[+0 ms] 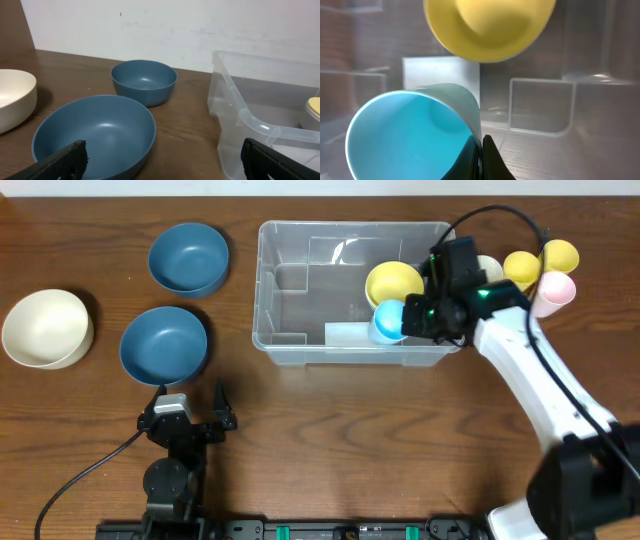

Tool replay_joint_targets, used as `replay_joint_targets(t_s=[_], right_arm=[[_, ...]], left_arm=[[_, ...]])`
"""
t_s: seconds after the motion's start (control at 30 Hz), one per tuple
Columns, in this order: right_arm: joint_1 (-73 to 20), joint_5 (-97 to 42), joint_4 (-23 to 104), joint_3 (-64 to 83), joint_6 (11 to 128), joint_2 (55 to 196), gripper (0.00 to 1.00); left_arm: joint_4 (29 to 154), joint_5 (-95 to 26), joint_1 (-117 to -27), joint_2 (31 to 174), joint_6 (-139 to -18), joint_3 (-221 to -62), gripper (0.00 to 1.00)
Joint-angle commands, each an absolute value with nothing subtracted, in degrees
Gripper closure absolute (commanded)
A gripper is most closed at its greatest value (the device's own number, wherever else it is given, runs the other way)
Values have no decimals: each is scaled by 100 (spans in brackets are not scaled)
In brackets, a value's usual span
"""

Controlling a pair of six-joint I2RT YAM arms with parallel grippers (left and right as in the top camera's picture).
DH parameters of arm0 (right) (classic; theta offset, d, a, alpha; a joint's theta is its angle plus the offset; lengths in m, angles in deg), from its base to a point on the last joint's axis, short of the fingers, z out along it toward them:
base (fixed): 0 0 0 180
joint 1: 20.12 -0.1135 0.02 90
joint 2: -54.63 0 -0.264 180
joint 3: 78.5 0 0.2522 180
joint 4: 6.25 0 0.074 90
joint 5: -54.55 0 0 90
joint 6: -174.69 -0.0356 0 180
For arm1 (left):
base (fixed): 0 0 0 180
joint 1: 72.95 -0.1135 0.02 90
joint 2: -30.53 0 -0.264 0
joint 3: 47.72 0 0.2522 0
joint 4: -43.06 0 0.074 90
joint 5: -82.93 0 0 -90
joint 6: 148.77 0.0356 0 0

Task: Pack container
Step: 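Place the blue cup in the bin front and release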

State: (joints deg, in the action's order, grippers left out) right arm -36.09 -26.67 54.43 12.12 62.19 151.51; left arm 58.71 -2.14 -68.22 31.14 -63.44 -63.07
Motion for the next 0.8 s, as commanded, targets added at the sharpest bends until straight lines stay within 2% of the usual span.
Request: replay_joint_targets(t_s=[0.0,0.27,0.37,0.43,0.5,0.77], right_arm=[[-3670,-2720,5419,1227,6385,15510,99],[-3668,-2947,5351,1227,6425,16078,98],[-3670,-2942,5268,1234,6562,16087,87],[-3670,-2923,5275,1289,6689,16069,74],[-3670,-2824,5377,1433,6818,16058,67],[-3668,-2682,6446,2856,7076,15693,65]], left_arm=[[6062,-102,-6800,3087,-6333,-6176,2],[6062,-102,-6800,3087,-6333,-6176,2],[6062,-102,-6800,3087,-6333,-6176,2],[6062,-102,-6800,3087,-6333,-6176,2],[6062,-102,-6800,3087,-6333,-6176,2],[6062,-102,-6800,3087,-6333,-6176,2]])
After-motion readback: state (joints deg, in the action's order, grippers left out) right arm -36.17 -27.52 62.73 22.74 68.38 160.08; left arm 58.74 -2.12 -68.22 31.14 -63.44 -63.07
